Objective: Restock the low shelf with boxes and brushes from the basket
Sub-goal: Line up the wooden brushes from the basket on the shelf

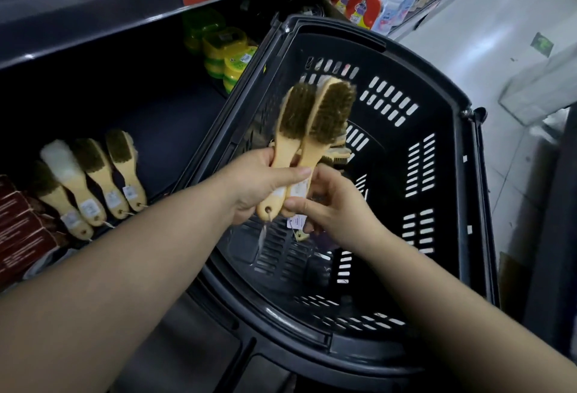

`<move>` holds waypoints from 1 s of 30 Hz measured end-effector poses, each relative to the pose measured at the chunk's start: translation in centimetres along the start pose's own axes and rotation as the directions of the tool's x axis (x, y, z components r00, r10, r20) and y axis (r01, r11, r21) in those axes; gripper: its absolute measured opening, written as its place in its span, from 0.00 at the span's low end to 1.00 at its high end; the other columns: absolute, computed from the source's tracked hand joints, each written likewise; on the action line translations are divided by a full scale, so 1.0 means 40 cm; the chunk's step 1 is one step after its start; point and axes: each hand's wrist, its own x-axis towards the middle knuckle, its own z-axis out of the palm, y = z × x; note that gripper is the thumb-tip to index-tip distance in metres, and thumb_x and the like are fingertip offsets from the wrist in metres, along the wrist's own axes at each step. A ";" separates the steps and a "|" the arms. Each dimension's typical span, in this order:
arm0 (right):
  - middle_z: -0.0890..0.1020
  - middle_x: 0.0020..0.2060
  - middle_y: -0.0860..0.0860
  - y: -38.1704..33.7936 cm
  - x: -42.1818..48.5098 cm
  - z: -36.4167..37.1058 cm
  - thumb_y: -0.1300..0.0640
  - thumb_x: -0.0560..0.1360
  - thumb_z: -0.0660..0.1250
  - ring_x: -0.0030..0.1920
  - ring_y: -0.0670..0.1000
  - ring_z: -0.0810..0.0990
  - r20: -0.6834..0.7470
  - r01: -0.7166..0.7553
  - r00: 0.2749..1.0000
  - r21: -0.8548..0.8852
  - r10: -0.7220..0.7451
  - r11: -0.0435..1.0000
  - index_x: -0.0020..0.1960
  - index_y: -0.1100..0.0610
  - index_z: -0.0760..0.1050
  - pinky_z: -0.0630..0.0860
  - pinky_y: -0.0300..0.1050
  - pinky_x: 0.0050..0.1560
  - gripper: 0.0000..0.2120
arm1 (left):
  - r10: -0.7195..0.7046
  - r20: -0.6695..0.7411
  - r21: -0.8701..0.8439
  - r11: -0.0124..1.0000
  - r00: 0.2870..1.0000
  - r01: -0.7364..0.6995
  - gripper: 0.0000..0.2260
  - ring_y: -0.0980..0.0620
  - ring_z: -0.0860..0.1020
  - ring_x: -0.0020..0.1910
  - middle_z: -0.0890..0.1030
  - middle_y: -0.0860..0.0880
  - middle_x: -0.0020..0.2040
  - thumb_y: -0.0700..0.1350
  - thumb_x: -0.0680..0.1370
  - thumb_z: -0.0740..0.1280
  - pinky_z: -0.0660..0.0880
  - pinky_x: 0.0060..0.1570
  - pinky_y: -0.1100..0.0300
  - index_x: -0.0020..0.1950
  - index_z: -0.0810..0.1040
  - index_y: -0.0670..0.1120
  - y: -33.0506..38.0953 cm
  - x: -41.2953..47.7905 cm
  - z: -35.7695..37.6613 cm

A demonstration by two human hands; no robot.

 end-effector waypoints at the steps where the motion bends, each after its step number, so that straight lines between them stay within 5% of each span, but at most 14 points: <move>1: 0.83 0.37 0.44 -0.001 0.014 -0.012 0.56 0.73 0.70 0.31 0.40 0.80 0.108 -0.017 0.994 -0.064 0.024 0.998 0.50 0.51 0.74 0.74 0.32 0.29 0.08 | 0.015 -0.018 0.007 1.000 1.000 -0.015 0.07 0.52 0.79 0.27 0.81 0.44 0.38 0.37 0.75 0.67 0.75 0.22 0.62 0.53 0.76 0.42 -0.002 0.003 -0.001; 3: 0.83 0.41 0.40 -0.008 0.049 -0.053 0.49 0.74 0.68 0.39 0.37 0.80 0.365 -0.093 0.915 -0.229 0.174 0.969 0.51 0.49 0.78 0.75 0.30 0.40 0.07 | 0.062 -0.075 0.073 0.996 0.995 -0.057 0.06 0.48 0.82 0.37 0.83 0.44 0.43 0.38 0.76 0.67 0.80 0.34 0.55 0.53 0.77 0.44 -0.009 0.015 -0.005; 5: 0.83 0.50 0.44 0.010 0.090 -0.102 0.42 0.70 0.69 0.52 0.42 0.81 0.453 -0.235 0.816 -0.307 0.359 0.922 0.53 0.47 0.79 0.75 0.37 0.54 0.15 | 0.100 -0.126 0.128 0.988 0.987 -0.083 0.08 0.44 0.82 0.49 0.84 0.43 0.49 0.39 0.77 0.66 0.79 0.49 0.50 0.55 0.77 0.46 -0.013 0.026 -0.008; 7: 0.83 0.52 0.49 0.073 0.133 -0.135 0.42 0.69 0.70 0.53 0.47 0.81 0.310 -0.442 0.815 -0.211 0.489 0.872 0.56 0.50 0.78 0.76 0.44 0.56 0.19 | 0.109 -0.135 0.136 0.987 0.985 -0.090 0.09 0.50 0.83 0.46 0.85 0.47 0.46 0.39 0.78 0.64 0.80 0.44 0.56 0.57 0.75 0.48 -0.016 0.034 -0.011; 9: 0.82 0.45 0.52 0.171 0.168 -0.142 0.47 0.74 0.68 0.43 0.50 0.81 -0.001 -0.556 0.824 -0.198 0.567 0.807 0.56 0.56 0.77 0.78 0.46 0.46 0.16 | 0.109 -0.139 0.161 0.983 0.984 -0.087 0.07 0.55 0.83 0.40 0.85 0.52 0.40 0.40 0.79 0.63 0.77 0.41 0.56 0.53 0.75 0.51 -0.017 0.034 -0.014; 11: 0.77 0.39 0.53 0.272 0.187 -0.139 0.53 0.76 0.65 0.35 0.51 0.75 -0.163 -0.619 0.780 -0.339 0.604 0.708 0.51 0.60 0.74 0.72 0.44 0.34 0.10 | 0.110 -0.156 0.197 0.977 0.982 -0.078 0.07 0.57 0.83 0.39 0.85 0.53 0.38 0.40 0.78 0.64 0.77 0.45 0.52 0.48 0.74 0.53 -0.018 0.033 -0.019; 13: 0.75 0.41 0.55 0.344 0.190 -0.127 0.58 0.77 0.64 0.36 0.54 0.73 -0.118 -0.613 0.741 -0.522 0.662 0.593 0.50 0.59 0.72 0.70 0.44 0.35 0.05 | 0.109 -0.171 0.225 0.972 0.979 -0.069 0.08 0.60 0.82 0.37 0.84 0.53 0.41 0.39 0.77 0.66 0.78 0.49 0.47 0.49 0.75 0.52 -0.017 0.032 -0.021; 15: 0.76 0.50 0.58 0.400 0.194 -0.110 0.58 0.77 0.64 0.49 0.55 0.77 -0.074 -0.578 0.674 -0.672 0.735 0.463 0.60 0.60 0.72 0.73 0.46 0.47 0.13 | 0.095 -0.186 0.237 0.970 0.978 -0.049 0.10 0.61 0.82 0.36 0.83 0.54 0.43 0.39 0.75 0.68 0.77 0.51 0.44 0.51 0.75 0.52 -0.017 0.034 -0.021; 19: 0.73 0.66 0.58 0.451 0.207 -0.069 0.58 0.79 0.59 0.65 0.58 0.72 -0.095 -0.579 0.638 -0.713 0.764 0.394 0.68 0.61 0.69 0.70 0.45 0.64 0.18 | 0.075 -0.180 0.284 0.958 0.981 -0.021 0.12 0.56 0.82 0.45 0.83 0.49 0.49 0.39 0.76 0.67 0.77 0.47 0.49 0.57 0.74 0.50 -0.016 0.034 -0.021; 20: 0.71 0.68 0.58 0.458 0.207 -0.065 0.58 0.80 0.58 0.64 0.56 0.72 -0.078 -0.589 0.624 -0.701 0.778 0.402 0.69 0.61 0.67 0.70 0.38 0.62 0.18 | 0.072 -0.174 0.298 0.954 0.982 -0.017 0.12 0.55 0.81 0.47 0.83 0.48 0.50 0.39 0.76 0.67 0.78 0.47 0.50 0.58 0.73 0.49 -0.015 0.034 -0.020; 22: 0.71 0.68 0.58 0.463 0.206 -0.063 0.60 0.81 0.56 0.54 0.50 0.70 -0.094 -0.609 0.609 -0.692 0.788 0.388 0.70 0.63 0.66 0.69 0.22 0.37 0.18 | 0.065 -0.164 0.311 0.950 0.984 -0.011 0.14 0.54 0.81 0.49 0.82 0.48 0.52 0.40 0.76 0.66 0.78 0.46 0.49 0.60 0.72 0.49 -0.014 0.033 -0.021; 23: 0.73 0.64 0.59 0.467 0.205 -0.066 0.61 0.80 0.57 0.49 0.49 0.68 -0.138 -0.645 0.617 -0.653 0.775 0.398 0.69 0.64 0.67 0.65 0.25 0.27 0.18 | 0.063 -0.161 0.312 0.950 0.985 -0.010 0.14 0.54 0.81 0.49 0.82 0.48 0.52 0.40 0.76 0.66 0.78 0.45 0.49 0.60 0.72 0.49 -0.013 0.034 -0.022; 27: 0.77 0.43 0.57 0.501 0.174 -0.096 0.58 0.78 0.62 0.48 0.52 0.73 -0.230 -0.683 0.595 -0.650 0.770 0.333 0.53 0.60 0.73 0.69 0.35 0.29 0.07 | 0.060 -0.158 0.319 0.948 0.986 -0.007 0.12 0.57 0.81 0.47 0.83 0.49 0.51 0.41 0.76 0.66 0.78 0.47 0.47 0.59 0.73 0.49 -0.010 0.030 -0.022; 30: 0.73 0.65 0.61 0.495 0.154 -0.133 0.60 0.80 0.57 0.59 0.53 0.74 -0.369 -0.788 0.555 -0.520 0.745 0.330 0.68 0.64 0.67 0.74 0.28 0.36 0.17 | 0.051 -0.158 0.313 0.950 0.986 0.001 0.11 0.57 0.81 0.46 0.83 0.49 0.51 0.40 0.77 0.66 0.77 0.47 0.47 0.58 0.73 0.50 -0.012 0.031 -0.020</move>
